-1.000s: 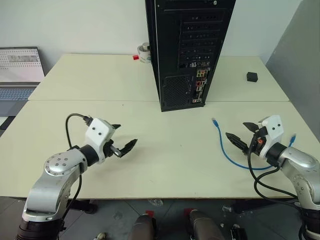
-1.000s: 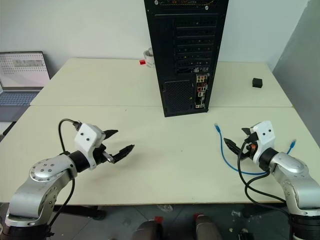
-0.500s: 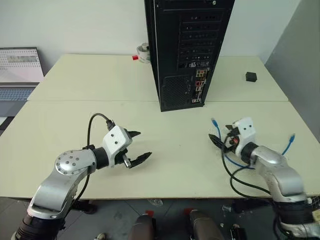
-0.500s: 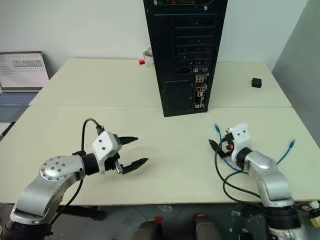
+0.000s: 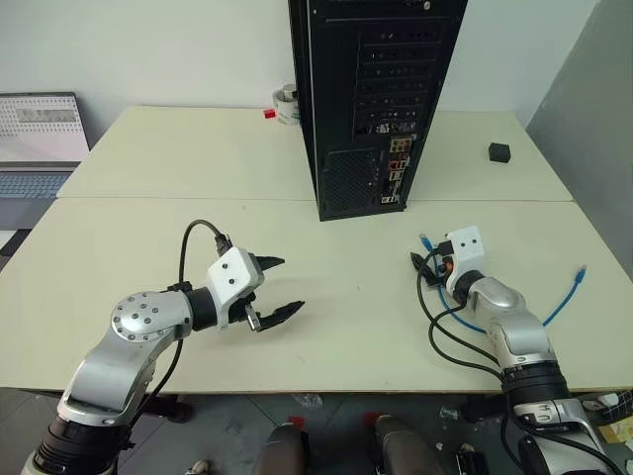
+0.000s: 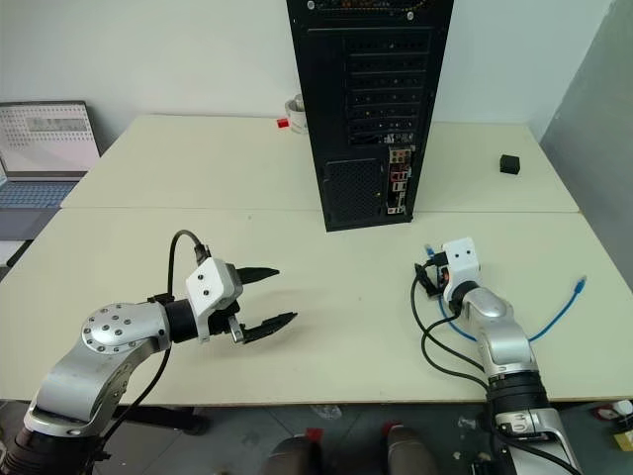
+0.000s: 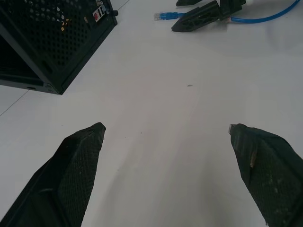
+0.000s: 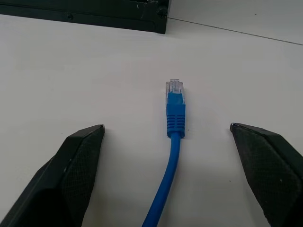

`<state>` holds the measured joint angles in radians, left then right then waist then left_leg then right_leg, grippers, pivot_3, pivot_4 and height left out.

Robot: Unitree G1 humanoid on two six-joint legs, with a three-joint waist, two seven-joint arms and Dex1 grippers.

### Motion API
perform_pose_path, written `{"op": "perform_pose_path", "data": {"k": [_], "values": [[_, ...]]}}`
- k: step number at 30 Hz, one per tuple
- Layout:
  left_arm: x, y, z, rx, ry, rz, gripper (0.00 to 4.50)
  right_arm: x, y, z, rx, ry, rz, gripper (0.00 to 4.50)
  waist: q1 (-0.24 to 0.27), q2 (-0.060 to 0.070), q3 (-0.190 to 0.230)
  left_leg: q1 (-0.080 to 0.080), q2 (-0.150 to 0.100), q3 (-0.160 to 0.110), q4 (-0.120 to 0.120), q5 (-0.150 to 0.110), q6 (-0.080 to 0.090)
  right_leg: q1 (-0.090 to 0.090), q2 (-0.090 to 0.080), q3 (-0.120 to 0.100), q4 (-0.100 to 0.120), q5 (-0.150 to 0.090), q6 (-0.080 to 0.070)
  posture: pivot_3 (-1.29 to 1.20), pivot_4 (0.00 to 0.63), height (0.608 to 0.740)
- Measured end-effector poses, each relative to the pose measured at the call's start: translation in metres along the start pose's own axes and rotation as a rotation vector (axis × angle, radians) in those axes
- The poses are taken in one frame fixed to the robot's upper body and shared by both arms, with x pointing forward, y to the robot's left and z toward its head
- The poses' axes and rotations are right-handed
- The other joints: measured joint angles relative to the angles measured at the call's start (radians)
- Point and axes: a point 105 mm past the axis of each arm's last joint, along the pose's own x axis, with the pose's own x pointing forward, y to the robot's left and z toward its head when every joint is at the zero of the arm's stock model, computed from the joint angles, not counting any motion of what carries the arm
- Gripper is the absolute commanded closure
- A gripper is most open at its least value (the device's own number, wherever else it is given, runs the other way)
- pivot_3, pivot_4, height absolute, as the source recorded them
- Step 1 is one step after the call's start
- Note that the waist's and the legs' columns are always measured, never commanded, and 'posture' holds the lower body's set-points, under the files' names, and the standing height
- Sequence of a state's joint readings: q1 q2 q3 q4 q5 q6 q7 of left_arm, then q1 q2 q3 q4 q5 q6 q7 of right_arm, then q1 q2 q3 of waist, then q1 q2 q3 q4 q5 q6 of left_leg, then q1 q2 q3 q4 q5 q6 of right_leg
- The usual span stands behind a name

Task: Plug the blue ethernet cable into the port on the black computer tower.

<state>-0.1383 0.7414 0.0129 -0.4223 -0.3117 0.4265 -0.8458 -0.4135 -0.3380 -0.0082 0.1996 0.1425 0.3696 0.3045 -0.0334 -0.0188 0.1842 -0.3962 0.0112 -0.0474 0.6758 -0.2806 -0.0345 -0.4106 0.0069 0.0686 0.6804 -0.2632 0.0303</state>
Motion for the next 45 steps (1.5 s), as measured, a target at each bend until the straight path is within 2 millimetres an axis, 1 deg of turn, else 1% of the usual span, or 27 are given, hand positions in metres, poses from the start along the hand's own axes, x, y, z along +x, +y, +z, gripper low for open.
{"op": "perform_pose_path", "data": {"k": [1,2,6,11,12,13,16,19,22,26,27,29,33,36,39,45], "values": [[0.0,0.0,0.0,-0.003,-0.001,-0.002,0.0,0.0,0.0,0.0,-0.001,0.002,-0.001,1.19,0.001,0.0,0.0,0.0,0.0,0.0,0.0,0.0,0.0,0.0,0.0,0.0,0.0,0.0,0.0,0.0,0.15,0.74],[0.0,-0.001,0.0,-0.004,-0.001,-0.002,0.0,0.0,0.0,-0.001,0.0,0.005,-0.001,1.33,0.001,0.0,0.0,0.0,0.0,0.0,0.0,0.0,0.0,0.0,0.0,0.0,0.0,0.0,0.0,0.0,0.15,0.74],[0.0,-0.001,0.001,-0.024,-0.014,-0.006,0.0,0.0,0.0,-0.001,-0.001,0.014,-0.002,2.23,0.002,0.0,0.0,0.0,0.0,-0.001,0.0,0.0,0.0,0.001,0.0,0.0,0.0,0.0,0.0,0.0,0.15,0.74],[0.001,0.001,0.001,-0.025,-0.013,-0.001,0.0,0.0,0.0,-0.001,-0.007,0.022,-0.004,3.46,0.002,0.0,0.0,0.0,-0.001,-0.001,0.0,0.0,0.0,0.001,0.0,-0.001,0.0,0.0,0.0,0.0,0.15,0.74],[0.001,0.002,0.001,-0.026,-0.013,0.001,0.0,-0.001,-0.001,-0.001,-0.009,0.022,-0.004,3.57,0.002,0.0,0.0,0.0,-0.001,-0.001,0.0,0.0,0.0,0.001,0.0,-0.001,0.0,0.0,0.0,0.0,0.15,0.74],[0.002,0.002,0.001,-0.026,-0.014,0.002,0.0,-0.001,-0.001,-0.001,-0.011,0.023,-0.005,3.88,0.002,0.0,0.0,0.0,-0.001,-0.001,0.0,0.0,0.0,0.001,0.0,-0.001,0.0,0.0,0.0,0.0,0.15,0.74],[0.005,0.004,-0.001,-0.045,-0.015,0.004,0.0,-0.003,-0.001,-0.001,-0.021,0.025,-0.002,4.39,0.001,0.0,0.0,0.0,0.0,-0.001,0.0,0.0,0.0,0.001,0.0,-0.001,0.0,0.0,0.0,0.0,0.15,0.74],[0.007,0.003,-0.001,-0.045,-0.014,-0.003,0.0,-0.006,0.002,0.0,-0.042,0.024,0.038,4.43,0.001,0.0,0.0,0.0,0.0,-0.001,0.0,0.0,0.0,0.0,0.0,-0.001,0.0,0.0,0.0,0.0,0.15,0.74],[0.013,-0.002,0.001,-0.044,-0.02,-0.056,0.0,-0.01,0.015,0.011,-0.085,-0.008,0.145,4.45,0.001,0.0,0.0,0.0,0.0,-0.001,0.0,0.0,0.0,0.0,0.0,-0.001,0.0,0.0,0.0,0.0,0.15,0.74],[0.022,-0.009,0.006,-0.021,-0.039,-0.151,0.0,-0.021,0.047,0.035,-0.204,-0.063,0.402,4.45,0.001,0.0,0.0,0.0,0.0,-0.001,0.0,0.0,0.0,0.0,0.0,-0.001,0.0,0.0,0.0,0.0,0.15,0.74],[0.024,-0.009,0.007,-0.011,-0.043,-0.178,0.0,-0.026,0.055,0.04,-0.241,-0.068,0.48,4.45,0.001,0.0,0.0,0.0,0.0,-0.001,0.0,0.0,0.0,0.0,0.0,-0.001,0.0,0.0,0.0,0.0,0.15,0.74],[0.026,-0.009,0.007,-0.006,-0.039,-0.218,0.0,-0.041,0.073,0.045,-0.322,-0.063,0.651,4.46,0.001,0.0,0.0,-0.001,0.0,-0.001,0.0,0.0,0.0,0.0,0.0,-0.002,-0.001,0.0,0.0,0.0,0.15,0.74],[0.029,0.0,0.008,0.024,-0.039,-0.229,0.0,-0.063,0.099,0.051,-0.406,-0.047,0.89,4.46,0.001,0.0,0.0,-0.001,0.0,-0.002,0.001,0.0,0.0,0.0,0.0,-0.003,-0.001,0.0,0.0,0.0,0.15,0.74],[0.03,-0.002,0.009,0.04,-0.046,-0.26,0.0,-0.071,0.11,0.053,-0.436,-0.036,0.971,4.46,0.001,0.0,0.0,-0.001,0.0,-0.003,0.001,0.0,0.0,0.0,0.0,-0.003,0.0,0.0,0.0,0.0,0.15,0.74],[0.032,-0.01,0.009,0.047,-0.051,-0.318,0.0,-0.073,0.12,0.054,-0.463,-0.029,1.03,4.46,0.001,0.0,0.0,-0.001,0.0,-0.003,0.001,0.0,0.0,0.0,0.0,-0.003,0.0,0.0,0.0,0.0,0.15,0.74],[0.032,-0.016,0.012,0.056,-0.066,-0.36,0.0,-0.07,0.132,0.054,-0.517,-0.02,1.064,4.47,0.001,0.0,0.0,-0.001,0.0,-0.003,0.001,0.0,0.0,0.0,0.0,-0.003,0.0,0.0,0.0,0.0,0.15,0.74]]}}
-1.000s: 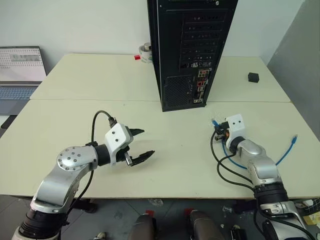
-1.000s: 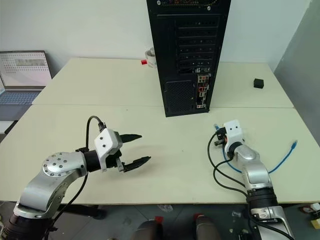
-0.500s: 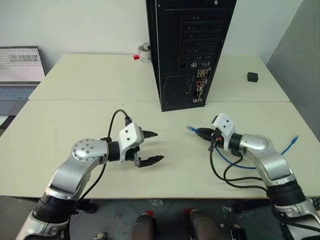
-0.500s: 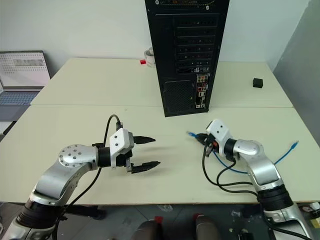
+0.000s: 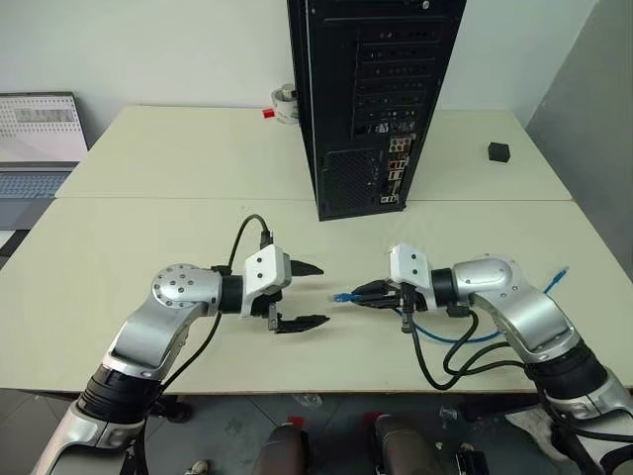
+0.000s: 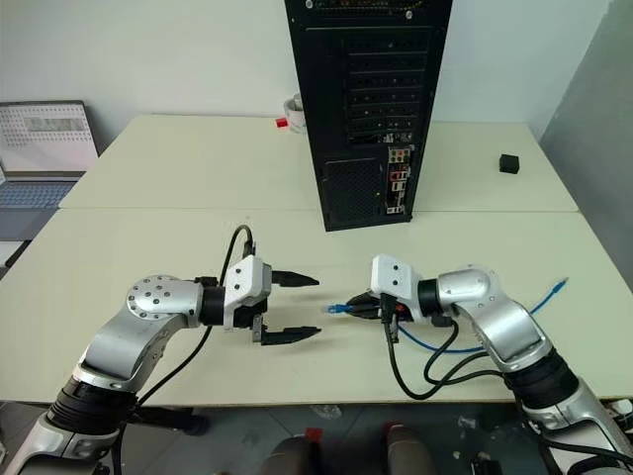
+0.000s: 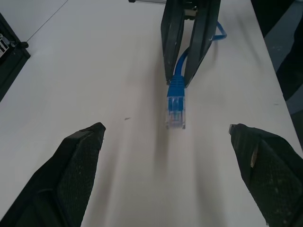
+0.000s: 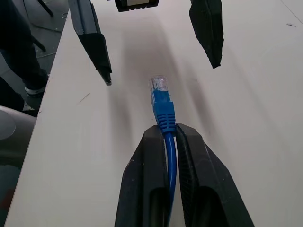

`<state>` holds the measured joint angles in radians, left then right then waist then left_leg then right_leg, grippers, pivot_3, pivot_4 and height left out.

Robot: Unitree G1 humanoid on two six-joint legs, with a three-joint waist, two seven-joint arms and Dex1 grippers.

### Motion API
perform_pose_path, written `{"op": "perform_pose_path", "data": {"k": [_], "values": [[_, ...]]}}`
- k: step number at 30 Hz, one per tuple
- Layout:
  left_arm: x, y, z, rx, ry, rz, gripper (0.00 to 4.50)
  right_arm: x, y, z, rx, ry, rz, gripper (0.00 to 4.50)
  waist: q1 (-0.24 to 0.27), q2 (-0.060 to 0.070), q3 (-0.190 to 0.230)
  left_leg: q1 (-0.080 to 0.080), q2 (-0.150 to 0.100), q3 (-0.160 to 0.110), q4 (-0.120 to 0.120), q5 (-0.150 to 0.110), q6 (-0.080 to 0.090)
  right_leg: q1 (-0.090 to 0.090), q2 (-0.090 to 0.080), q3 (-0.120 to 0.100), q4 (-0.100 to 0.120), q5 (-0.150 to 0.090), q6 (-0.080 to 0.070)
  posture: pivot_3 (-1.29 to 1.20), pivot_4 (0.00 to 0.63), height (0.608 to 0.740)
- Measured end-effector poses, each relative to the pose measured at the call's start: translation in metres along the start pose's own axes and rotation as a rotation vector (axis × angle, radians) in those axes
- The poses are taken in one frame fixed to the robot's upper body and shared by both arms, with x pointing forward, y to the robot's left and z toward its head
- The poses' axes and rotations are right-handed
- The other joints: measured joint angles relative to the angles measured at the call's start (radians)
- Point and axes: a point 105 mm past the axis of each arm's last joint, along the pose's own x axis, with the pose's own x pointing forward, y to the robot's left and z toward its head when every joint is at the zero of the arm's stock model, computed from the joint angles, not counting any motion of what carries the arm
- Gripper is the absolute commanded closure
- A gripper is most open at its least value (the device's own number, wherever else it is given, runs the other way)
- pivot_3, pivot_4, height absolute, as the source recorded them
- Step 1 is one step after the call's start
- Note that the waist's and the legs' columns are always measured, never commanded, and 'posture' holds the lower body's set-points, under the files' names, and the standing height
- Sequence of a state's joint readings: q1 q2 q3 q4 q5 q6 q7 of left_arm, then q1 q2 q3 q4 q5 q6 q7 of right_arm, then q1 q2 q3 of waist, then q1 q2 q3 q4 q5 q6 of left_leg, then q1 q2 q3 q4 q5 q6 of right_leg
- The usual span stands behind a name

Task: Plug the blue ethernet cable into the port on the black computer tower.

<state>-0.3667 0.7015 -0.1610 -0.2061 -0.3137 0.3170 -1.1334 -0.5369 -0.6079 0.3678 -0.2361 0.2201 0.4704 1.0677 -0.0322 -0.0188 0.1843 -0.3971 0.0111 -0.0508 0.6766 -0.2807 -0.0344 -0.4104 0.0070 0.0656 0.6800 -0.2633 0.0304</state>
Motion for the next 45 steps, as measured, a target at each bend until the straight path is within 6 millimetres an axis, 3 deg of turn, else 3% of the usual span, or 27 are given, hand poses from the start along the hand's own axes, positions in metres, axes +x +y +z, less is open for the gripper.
{"op": "perform_pose_path", "data": {"k": [5,6,24,33,35,41,45], "values": [[0.002,-0.001,0.001,-0.002,-0.011,-0.008,0.0,0.004,0.003,-0.001,-0.006,0.007,0.015,4.48,0.0,0.0,0.0,0.0,0.0,0.0,0.0,0.0,0.0,0.0,0.0,0.0,0.0,0.0,0.0,0.0,0.15,0.74],[0.003,-0.002,0.001,-0.003,-0.015,-0.012,0.38,0.005,0.003,-0.001,-0.008,0.01,0.015,4.48,0.0,0.0,0.0,0.0,0.0,0.0,0.0,0.0,0.0,0.0,0.0,0.0,0.0,0.0,0.0,0.0,0.15,0.74],[0.012,-0.007,-0.007,0.014,0.011,-0.082,4.18,0.009,0.007,0.002,-0.027,0.008,0.036,4.48,0.0,0.0,0.0,0.0,0.0,0.0,0.0,0.0,0.0,0.0,0.0,0.0,0.0,0.0,0.0,0.0,0.15,0.74],[0.012,-0.006,-0.008,0.016,0.012,-0.071,4.21,0.01,0.006,0.002,-0.028,0.007,0.028,4.48,0.0,0.0,0.0,0.0,0.0,0.0,0.0,0.0,0.0,0.0,0.0,0.0,0.0,0.0,0.0,0.0,0.15,0.74],[0.012,-0.006,-0.009,-0.002,0.011,-0.059,3.51,0.01,0.005,0.002,-0.028,0.007,0.021,4.48,0.0,0.0,0.0,0.0,0.0,0.0,0.0,0.0,0.0,0.0,0.0,0.0,0.0,0.0,0.0,0.0,0.15,0.74],[0.012,0.0,-0.01,-0.019,0.009,-0.005,2.21,0.01,0.004,0.005,-0.037,-0.001,0.02,4.48,0.0,0.0,0.0,0.0,0.0,-0.001,0.0,0.0,0.0,0.0,0.0,0.0,0.0,0.0,0.0,0.0,0.15,0.74],[0.007,0.001,-0.012,-0.004,0.018,0.002,2.2,0.01,0.004,0.006,-0.038,-0.001,0.019,4.48,0.0,0.0,0.0,0.0,0.0,-0.001,0.0,0.0,0.0,0.0,0.0,0.0,0.0,0.0,0.0,0.0,0.15,0.74]]}}
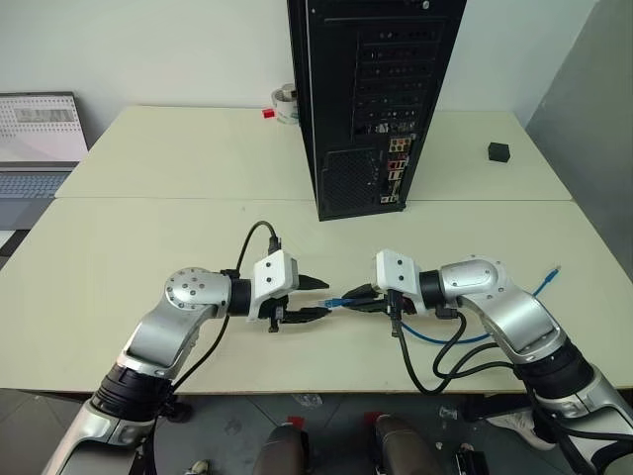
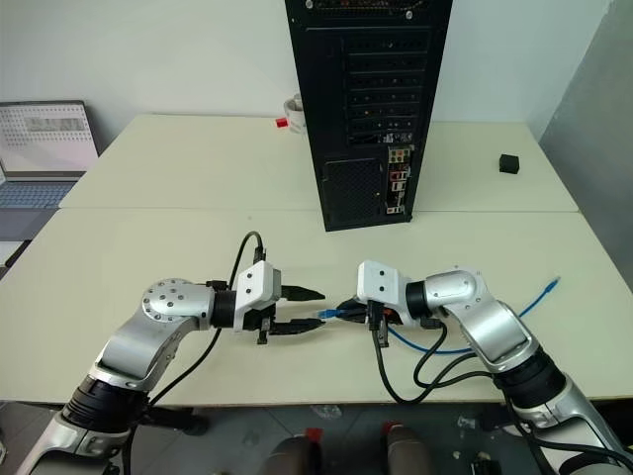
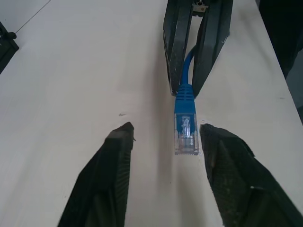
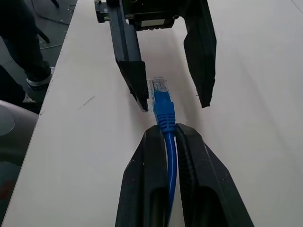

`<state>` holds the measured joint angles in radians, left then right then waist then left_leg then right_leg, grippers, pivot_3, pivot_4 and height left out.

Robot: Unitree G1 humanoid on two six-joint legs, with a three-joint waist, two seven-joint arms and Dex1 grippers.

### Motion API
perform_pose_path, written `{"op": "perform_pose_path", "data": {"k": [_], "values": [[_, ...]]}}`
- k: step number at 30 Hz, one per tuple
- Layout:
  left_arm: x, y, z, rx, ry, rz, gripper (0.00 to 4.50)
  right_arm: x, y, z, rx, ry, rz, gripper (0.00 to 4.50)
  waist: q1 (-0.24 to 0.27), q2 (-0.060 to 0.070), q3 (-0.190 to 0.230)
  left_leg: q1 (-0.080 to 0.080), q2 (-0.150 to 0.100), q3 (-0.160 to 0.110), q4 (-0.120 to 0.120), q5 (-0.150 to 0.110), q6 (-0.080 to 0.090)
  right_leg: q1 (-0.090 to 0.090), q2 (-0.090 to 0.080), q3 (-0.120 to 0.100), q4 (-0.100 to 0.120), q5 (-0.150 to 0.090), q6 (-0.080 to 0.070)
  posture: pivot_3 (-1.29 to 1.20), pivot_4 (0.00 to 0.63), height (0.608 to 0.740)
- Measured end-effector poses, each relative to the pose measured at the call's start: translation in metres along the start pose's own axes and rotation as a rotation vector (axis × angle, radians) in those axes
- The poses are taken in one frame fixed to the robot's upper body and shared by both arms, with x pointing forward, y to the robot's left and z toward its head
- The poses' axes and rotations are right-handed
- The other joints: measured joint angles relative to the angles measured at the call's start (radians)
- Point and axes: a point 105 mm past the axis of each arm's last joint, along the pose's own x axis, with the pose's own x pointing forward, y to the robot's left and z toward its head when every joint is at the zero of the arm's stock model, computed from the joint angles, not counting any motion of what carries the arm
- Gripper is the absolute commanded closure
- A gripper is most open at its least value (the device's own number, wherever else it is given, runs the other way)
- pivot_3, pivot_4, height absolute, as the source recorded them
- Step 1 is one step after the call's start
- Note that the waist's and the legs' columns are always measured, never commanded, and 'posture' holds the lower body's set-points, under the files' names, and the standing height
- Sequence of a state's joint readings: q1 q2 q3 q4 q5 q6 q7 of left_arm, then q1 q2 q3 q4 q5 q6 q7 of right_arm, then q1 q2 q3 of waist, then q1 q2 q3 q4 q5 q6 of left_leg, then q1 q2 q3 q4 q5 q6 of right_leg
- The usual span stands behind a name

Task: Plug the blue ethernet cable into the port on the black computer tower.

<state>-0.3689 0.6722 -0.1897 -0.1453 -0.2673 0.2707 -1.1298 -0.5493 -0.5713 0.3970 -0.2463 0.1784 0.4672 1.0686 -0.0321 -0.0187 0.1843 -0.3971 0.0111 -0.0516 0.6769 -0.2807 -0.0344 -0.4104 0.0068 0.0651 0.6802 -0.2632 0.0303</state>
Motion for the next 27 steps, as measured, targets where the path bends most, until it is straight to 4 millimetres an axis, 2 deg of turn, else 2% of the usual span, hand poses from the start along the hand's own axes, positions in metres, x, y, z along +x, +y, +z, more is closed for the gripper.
{"op": "perform_pose_path", "data": {"k": [11,13,15,17,22,27], "values": [[-0.0001,-0.0067,-0.0042,-0.01,-0.008,-0.022,2.2,-0.0002,-0.0002,0.0001,0.0,-0.001,-0.001,4.48,0.0,0.0,0.0,0.0,0.0,0.0,0.0,0.0,0.0,0.0,0.0,0.0,0.0,0.0,0.0,0.0,0.15,0.74],[0.0,-0.0068,-0.004,-0.01,-0.01,-0.023,2.56,-0.0003,-0.0003,0.0001,0.0,-0.001,-0.002,4.48,0.0,0.0,0.0,0.0,0.0,0.0,0.0,0.0,0.0,0.0,0.0,0.0,0.0,0.0,0.0,0.0,0.15,0.74],[0.0015,-0.0076,-0.0026,-0.014,-0.023,-0.029,2.72,-0.0005,-0.0004,0.0001,0.0,0.0,-0.002,4.48,0.0,0.0,0.0,0.0,0.0,0.0,0.0,0.0,0.0,0.0,0.0,0.0,0.0,0.0,0.0,0.0,0.15,0.74],[0.0023,-0.0085,-0.0011,-0.019,-0.037,-0.035,3.26,-0.0005,-0.0004,0.0001,0.0,0.0,-0.002,4.48,0.0,0.0,0.0,0.0,0.0,0.0,0.0,0.0,0.0,0.0,0.0,0.0,0.0,0.0,0.0,0.0,0.15,0.74],[0.0028,-0.0091,-0.0006,-0.022,-0.043,-0.04,4.13,-0.0006,-0.0004,-0.0001,0.0,0.001,-0.002,4.49,0.0,0.0,0.0,0.0,0.0,0.0,0.0,0.0,0.0,0.0,0.0,0.0,0.0,0.0,0.0,0.0,0.15,0.74],[0.0033,-0.0089,-0.001,-0.024,-0.045,-0.039,4.2,-0.0009,-0.0006,-0.0003,0.0,0.002,-0.004,4.49,0.0,0.0,0.0,0.0,0.0,0.0,0.0,0.0,0.0,0.0,0.0,0.0,0.0,0.0,0.0,0.0,0.15,0.74]]}}
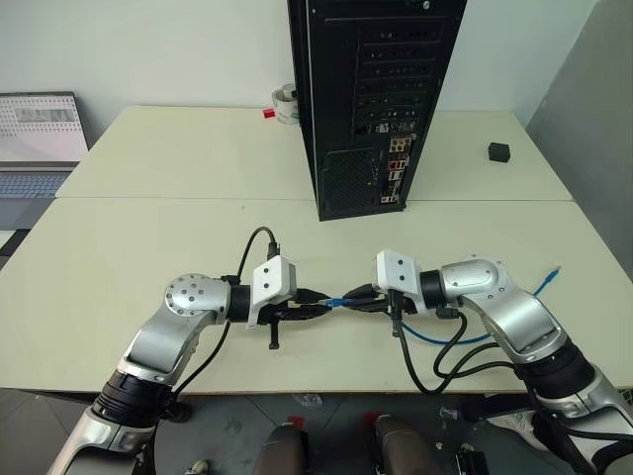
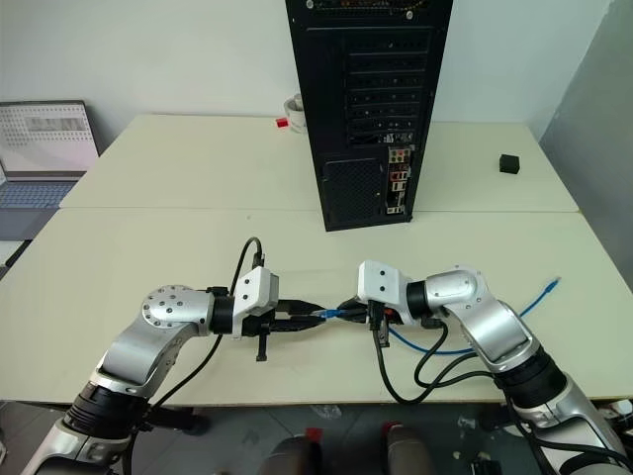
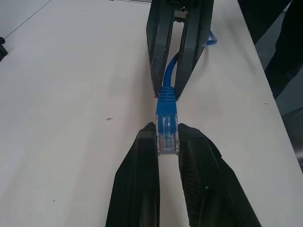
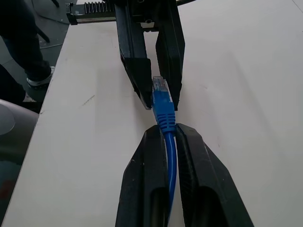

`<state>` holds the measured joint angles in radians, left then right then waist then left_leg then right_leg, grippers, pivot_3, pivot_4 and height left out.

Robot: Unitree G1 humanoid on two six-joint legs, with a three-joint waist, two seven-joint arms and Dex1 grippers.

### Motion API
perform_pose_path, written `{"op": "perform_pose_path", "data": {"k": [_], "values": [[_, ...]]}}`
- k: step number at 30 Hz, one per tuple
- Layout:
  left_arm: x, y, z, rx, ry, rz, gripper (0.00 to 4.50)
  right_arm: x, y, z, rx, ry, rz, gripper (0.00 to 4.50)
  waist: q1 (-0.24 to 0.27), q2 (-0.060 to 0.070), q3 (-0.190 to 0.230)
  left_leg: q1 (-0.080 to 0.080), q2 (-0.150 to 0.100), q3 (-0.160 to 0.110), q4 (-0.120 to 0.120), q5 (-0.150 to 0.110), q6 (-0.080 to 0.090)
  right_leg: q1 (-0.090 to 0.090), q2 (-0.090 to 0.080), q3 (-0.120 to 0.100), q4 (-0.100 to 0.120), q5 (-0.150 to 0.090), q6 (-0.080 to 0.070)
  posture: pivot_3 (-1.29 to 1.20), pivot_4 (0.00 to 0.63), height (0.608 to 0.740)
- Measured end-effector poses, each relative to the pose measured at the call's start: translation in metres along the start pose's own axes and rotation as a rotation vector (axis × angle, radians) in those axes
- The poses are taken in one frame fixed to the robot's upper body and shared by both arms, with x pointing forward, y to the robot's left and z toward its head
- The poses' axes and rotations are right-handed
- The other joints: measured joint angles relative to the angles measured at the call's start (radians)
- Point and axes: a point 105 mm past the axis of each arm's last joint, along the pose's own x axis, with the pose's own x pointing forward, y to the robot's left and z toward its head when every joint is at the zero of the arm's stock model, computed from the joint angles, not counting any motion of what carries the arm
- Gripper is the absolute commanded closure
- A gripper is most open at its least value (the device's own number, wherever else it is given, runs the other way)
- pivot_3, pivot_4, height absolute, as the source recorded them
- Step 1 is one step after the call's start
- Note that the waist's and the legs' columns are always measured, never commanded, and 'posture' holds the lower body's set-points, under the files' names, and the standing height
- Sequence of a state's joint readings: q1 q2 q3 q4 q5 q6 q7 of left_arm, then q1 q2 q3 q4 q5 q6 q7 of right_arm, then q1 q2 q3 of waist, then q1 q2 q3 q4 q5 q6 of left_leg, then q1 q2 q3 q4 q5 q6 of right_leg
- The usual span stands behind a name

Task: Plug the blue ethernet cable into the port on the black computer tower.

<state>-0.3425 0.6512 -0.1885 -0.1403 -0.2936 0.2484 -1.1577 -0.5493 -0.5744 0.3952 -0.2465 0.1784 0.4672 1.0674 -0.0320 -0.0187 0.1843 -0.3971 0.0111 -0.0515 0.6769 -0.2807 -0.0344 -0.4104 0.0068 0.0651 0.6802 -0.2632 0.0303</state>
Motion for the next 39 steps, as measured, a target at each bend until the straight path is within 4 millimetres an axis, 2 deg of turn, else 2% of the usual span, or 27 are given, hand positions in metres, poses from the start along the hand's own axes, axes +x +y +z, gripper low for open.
{"op": "perform_pose_path", "data": {"k": [1,3,4,7,9,13,15,21,26,32,38,39], "values": [[0.0,0.0,0.0,0.002,-0.001,0.002,4.2,0.0,0.0,0.0,0.0,0.0,-0.001,4.49,0.0,0.0,0.0,0.0,0.0,0.0,0.0,0.0,0.0,0.0,0.0,0.0,0.0,0.0,0.0,0.0,0.15,0.74],[0.0,0.002,-0.001,0.014,-0.003,0.011,4.2,0.0,0.0,0.0,-0.003,0.001,0.0,3.77,0.0,0.0,0.0,0.0,0.0,0.0,0.0,0.0,0.0,0.0,0.0,0.0,0.0,0.0,0.0,0.0,0.15,0.74],[0.0,0.002,-0.001,0.027,-0.002,0.017,4.2,0.0,0.0,0.0,-0.005,0.001,0.001,3.68,0.0,0.0,0.0,0.0,0.0,0.0,0.0,0.0,0.0,0.0,0.0,0.0,0.0,0.0,0.0,0.0,0.15,0.74],[0.0,0.005,-0.003,0.07,0.012,0.037,4.2,-0.001,0.0,0.0,-0.019,0.003,0.009,2.8,0.0,0.0,0.0,0.0,0.0,0.0,0.0,0.0,0.0,0.0,0.0,0.0,0.0,0.0,0.0,0.0,0.15,0.74],[0.0,0.009,-0.004,0.1,0.011,0.059,4.2,-0.003,-0.002,0.0,-0.026,0.009,0.012,2.39,0.0,0.0,0.0,0.0,0.0,0.0,0.0,0.0,0.0,0.0,0.0,0.0,0.0,0.0,0.0,0.0,0.15,0.74],[0.004,0.019,0.002,0.217,-0.033,0.133,4.2,-0.013,-0.012,0.001,-0.023,0.011,-0.034,1.32,0.002,0.0,0.0,0.0,0.0,0.0,0.0,0.0,0.0,0.0,-0.001,0.0,0.0,0.0,0.0,0.0,0.15,0.74],[0.004,0.022,0.002,0.276,-0.041,0.161,4.2,-0.021,-0.02,-0.001,0.006,0.01,-0.081,0.92,0.002,0.0,0.0,0.0,0.0,0.0,0.0,0.0,0.0,0.0,-0.001,0.0,0.0,0.0,0.0,0.0,0.15,0.74],[0.001,0.024,0.009,0.65,-0.065,0.215,4.2,-0.031,-0.026,0.011,0.253,-0.155,-0.111,0.88,0.002,0.0,0.0,0.0,0.0,0.0,0.0,0.0,0.0,0.0,-0.005,0.0,0.0,0.0,0.0,0.0,0.15,0.74],[-0.001,0.011,0.016,0.999,-0.135,0.218,4.2,-0.027,-0.025,0.026,0.449,-0.294,-0.1,0.88,0.003,0.0,0.0,0.0,-0.001,0.0,0.0,0.0,0.0,0.0,-0.006,0.0,0.0,0.0,0.0,0.0,0.15,0.74],[-0.005,0.016,0.022,1.146,-0.158,0.286,4.2,-0.019,-0.02,0.025,0.57,-0.3,-0.066,0.88,0.002,0.0,0.0,-0.001,-0.002,0.0,0.0,0.0,0.0,0.0,-0.006,-0.002,0.0,0.0,0.0,0.0,0.15,0.74],[-0.007,0.024,0.024,1.201,-0.146,0.341,4.2,-0.018,-0.018,0.024,0.606,-0.296,-0.059,0.88,0.002,0.0,0.0,-0.001,-0.001,0.0,0.0,0.0,0.0,0.0,-0.006,-0.002,0.0,0.0,0.0,0.0,0.15,0.74],[-0.007,0.024,0.024,1.205,-0.146,0.347,4.2,-0.017,-0.018,0.024,0.608,-0.296,-0.064,1.06,0.002,0.0,0.0,-0.001,-0.001,0.0,0.0,0.0,0.0,0.0,-0.006,-0.002,0.0,0.0,0.0,0.0,0.15,0.74]]}}
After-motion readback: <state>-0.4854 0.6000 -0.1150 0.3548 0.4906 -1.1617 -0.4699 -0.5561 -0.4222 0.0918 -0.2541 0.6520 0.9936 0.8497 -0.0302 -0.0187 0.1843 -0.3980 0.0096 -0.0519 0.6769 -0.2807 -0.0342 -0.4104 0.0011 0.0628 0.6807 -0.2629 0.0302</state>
